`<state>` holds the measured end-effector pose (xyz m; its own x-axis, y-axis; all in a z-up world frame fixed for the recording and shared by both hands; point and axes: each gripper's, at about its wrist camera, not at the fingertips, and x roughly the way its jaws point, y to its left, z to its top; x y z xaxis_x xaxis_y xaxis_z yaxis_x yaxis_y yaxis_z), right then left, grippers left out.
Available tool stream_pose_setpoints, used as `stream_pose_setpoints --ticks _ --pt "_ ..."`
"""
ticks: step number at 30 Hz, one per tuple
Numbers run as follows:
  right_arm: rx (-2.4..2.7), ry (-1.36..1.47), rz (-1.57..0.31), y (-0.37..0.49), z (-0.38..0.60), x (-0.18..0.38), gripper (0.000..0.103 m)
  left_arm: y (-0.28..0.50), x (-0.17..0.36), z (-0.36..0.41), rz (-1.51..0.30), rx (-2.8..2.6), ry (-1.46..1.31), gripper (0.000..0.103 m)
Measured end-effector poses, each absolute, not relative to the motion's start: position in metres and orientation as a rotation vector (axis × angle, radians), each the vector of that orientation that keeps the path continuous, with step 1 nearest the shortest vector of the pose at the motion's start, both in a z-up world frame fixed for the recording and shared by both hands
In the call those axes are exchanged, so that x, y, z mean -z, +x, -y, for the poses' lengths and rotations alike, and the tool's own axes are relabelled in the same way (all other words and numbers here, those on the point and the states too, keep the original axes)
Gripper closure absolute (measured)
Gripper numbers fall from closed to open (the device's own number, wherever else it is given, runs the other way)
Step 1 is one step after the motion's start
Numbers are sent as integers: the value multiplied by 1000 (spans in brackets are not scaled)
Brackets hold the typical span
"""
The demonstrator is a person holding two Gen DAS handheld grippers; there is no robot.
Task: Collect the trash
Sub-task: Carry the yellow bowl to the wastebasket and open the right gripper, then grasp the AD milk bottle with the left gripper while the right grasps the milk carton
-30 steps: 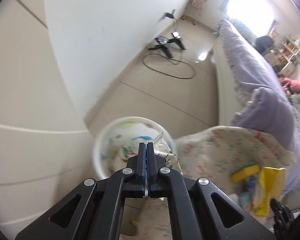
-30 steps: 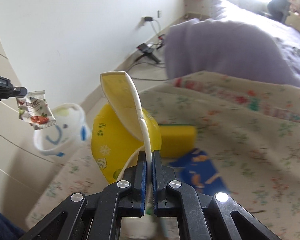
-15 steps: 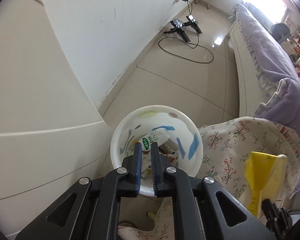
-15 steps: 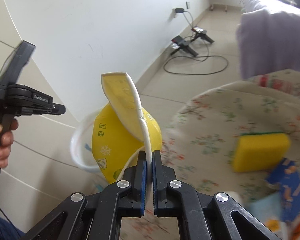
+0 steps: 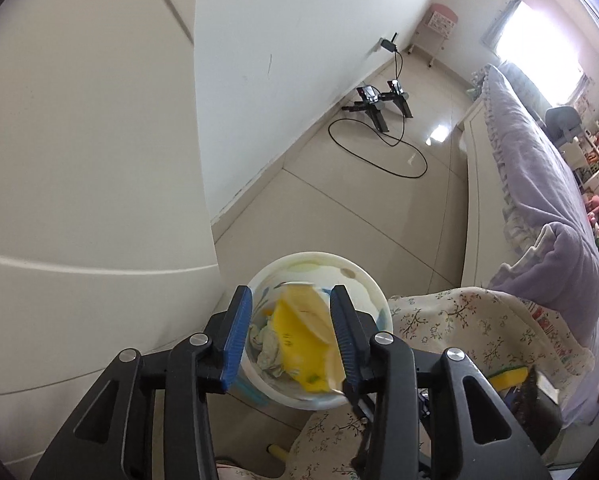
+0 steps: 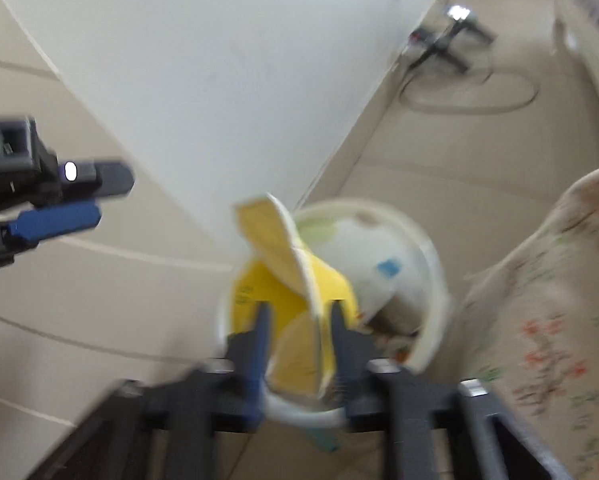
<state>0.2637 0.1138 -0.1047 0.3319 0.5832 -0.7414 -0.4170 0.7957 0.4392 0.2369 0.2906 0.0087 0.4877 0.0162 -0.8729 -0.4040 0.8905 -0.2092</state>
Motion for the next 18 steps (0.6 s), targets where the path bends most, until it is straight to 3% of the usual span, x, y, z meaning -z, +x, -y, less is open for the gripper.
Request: stream_pose_setpoints --ticks 7,18 --pt "-593 160 -1039 236 -66 102 56 240 -3 -266 -1070 -206 -371 60" --pt "-425 268 -1010 208 103 44 56 239 15 -159 -1180 100 -316 60"
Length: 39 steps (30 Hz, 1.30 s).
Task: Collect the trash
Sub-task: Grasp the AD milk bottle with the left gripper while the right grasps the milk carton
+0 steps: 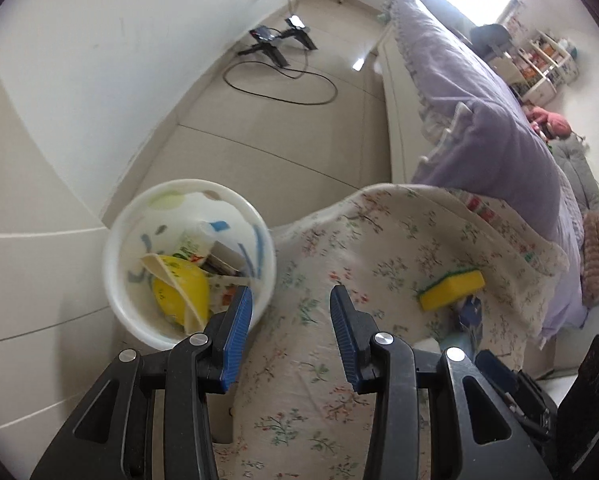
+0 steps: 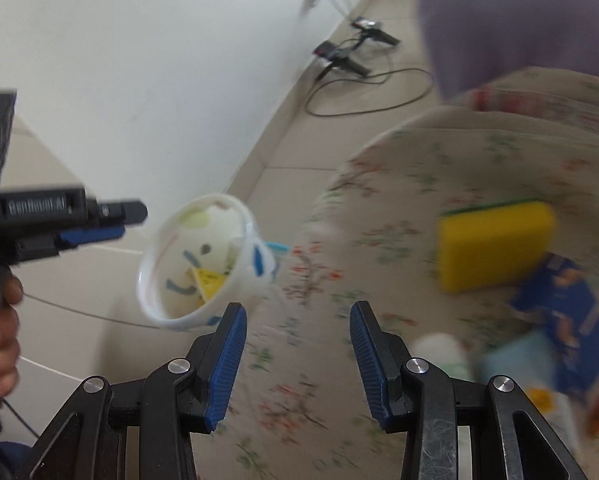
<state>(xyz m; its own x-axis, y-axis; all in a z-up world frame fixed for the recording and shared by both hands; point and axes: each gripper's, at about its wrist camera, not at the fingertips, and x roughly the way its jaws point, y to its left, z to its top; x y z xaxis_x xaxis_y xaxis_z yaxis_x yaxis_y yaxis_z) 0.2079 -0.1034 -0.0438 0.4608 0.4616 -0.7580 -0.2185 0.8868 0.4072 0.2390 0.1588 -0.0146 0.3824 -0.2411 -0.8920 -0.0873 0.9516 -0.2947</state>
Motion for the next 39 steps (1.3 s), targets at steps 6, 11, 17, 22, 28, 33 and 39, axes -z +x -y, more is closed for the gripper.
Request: stream_pose_setpoints --ticks 6,11,17,22,28,33,39 --pt "-293 194 -1040 187 173 40 56 225 37 -77 -1260 278 -264 60" --pt "-207 240 -1103 177 219 78 56 213 73 -16 -1353 392 -237 60" --pt "-189 251 -1146 178 230 94 56 210 100 15 -1423 469 -381 60" --pt "-190 231 -1175 180 229 103 56 204 113 34 -1453 490 -402 59" --pt "-213 215 -1209 182 220 113 56 207 120 42 -1421 473 -434 60" --pt "-216 206 -1219 180 219 117 56 212 122 43 -1420 487 -453 62" --pt "-217 204 -1228 182 215 121 55 213 133 47 -1451 486 -485 61"
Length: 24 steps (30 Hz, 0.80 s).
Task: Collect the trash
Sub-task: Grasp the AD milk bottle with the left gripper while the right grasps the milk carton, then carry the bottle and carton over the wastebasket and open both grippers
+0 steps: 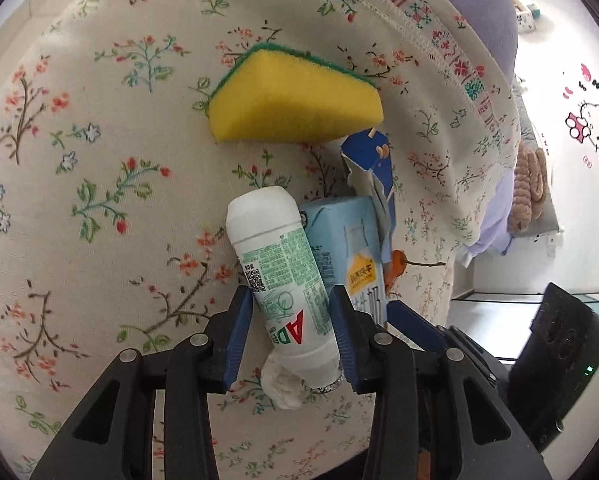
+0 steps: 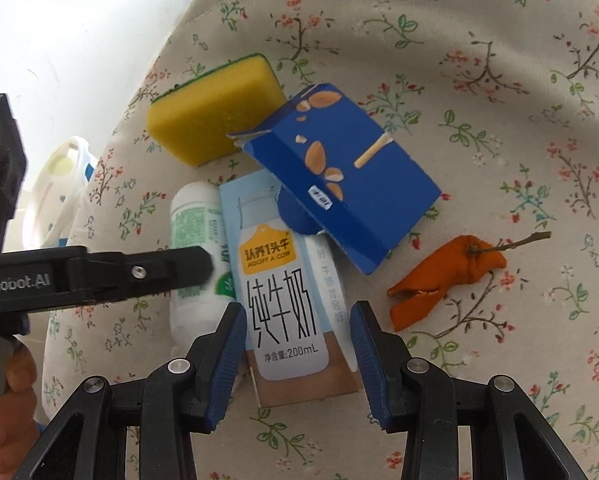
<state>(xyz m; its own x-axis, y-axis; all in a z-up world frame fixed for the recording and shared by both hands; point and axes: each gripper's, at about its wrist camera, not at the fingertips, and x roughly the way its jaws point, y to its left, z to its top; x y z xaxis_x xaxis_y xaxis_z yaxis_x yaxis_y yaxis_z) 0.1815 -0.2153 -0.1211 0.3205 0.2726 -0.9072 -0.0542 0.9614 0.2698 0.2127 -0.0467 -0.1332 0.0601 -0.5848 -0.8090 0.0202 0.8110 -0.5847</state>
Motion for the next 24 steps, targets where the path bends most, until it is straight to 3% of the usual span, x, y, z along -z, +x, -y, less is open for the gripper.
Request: stream_pose_setpoints --ticks 7,11,13,16,17,24 --pt "-240 201 -1216 182 210 121 53 210 106 47 -1374 486 -391 64" --pt "-245 182 -1201 183 204 121 36 208 88 37 -1335 460 -308 64" --pt "-246 146 -1198 184 198 124 35 209 83 28 -1321 444 -302 64" --pt "-211 106 -1205 190 189 136 35 208 80 16 -1303 398 -251 64" --pt "-201 98 -1207 192 187 140 46 208 81 14 -1304 384 -237 64" --pt "-242 223 -1116 185 190 111 48 202 74 -2 -1279 395 -250 65"
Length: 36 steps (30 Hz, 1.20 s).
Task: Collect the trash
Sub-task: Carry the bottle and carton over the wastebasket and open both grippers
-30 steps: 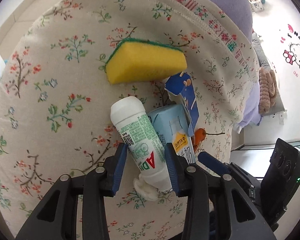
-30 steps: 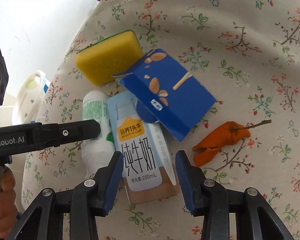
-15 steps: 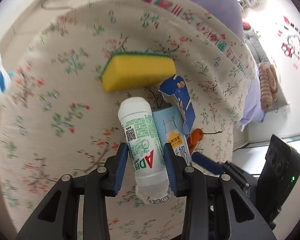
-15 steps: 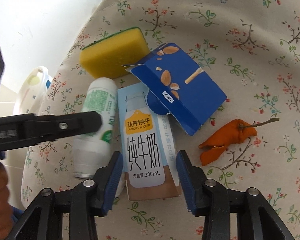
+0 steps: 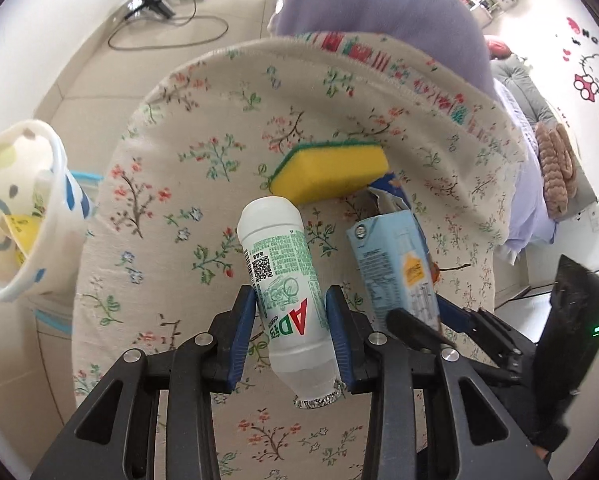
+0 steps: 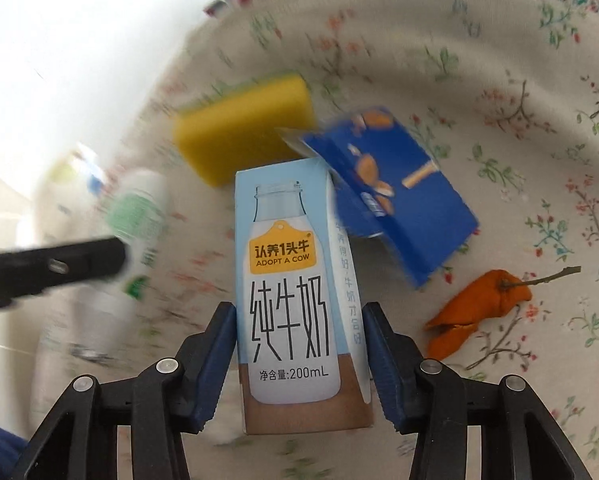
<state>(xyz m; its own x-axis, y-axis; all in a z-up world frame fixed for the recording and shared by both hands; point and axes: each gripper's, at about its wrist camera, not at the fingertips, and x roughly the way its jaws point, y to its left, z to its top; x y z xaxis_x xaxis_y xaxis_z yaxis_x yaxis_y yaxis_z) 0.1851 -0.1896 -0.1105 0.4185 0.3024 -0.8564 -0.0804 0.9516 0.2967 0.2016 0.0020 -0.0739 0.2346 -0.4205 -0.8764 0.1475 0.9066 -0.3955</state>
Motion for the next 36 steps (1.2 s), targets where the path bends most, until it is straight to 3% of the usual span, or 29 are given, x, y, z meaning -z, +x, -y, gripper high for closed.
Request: stream_pose_setpoints --ticks 14,24,30,36 --pt "-351 333 -1036 183 182 95 48 206 49 -45 -1223 339 -304 65" --pt "-439 399 -1059 202 164 95 48 231 7 -173 -1122 150 -481 65" --pt "-502 404 -1085 221 123 100 48 239 17 -239 -1138 22 -547 65" --pt "-585 439 -1118 239 66 105 47 245 40 -254 -1198 -36 -552 65"
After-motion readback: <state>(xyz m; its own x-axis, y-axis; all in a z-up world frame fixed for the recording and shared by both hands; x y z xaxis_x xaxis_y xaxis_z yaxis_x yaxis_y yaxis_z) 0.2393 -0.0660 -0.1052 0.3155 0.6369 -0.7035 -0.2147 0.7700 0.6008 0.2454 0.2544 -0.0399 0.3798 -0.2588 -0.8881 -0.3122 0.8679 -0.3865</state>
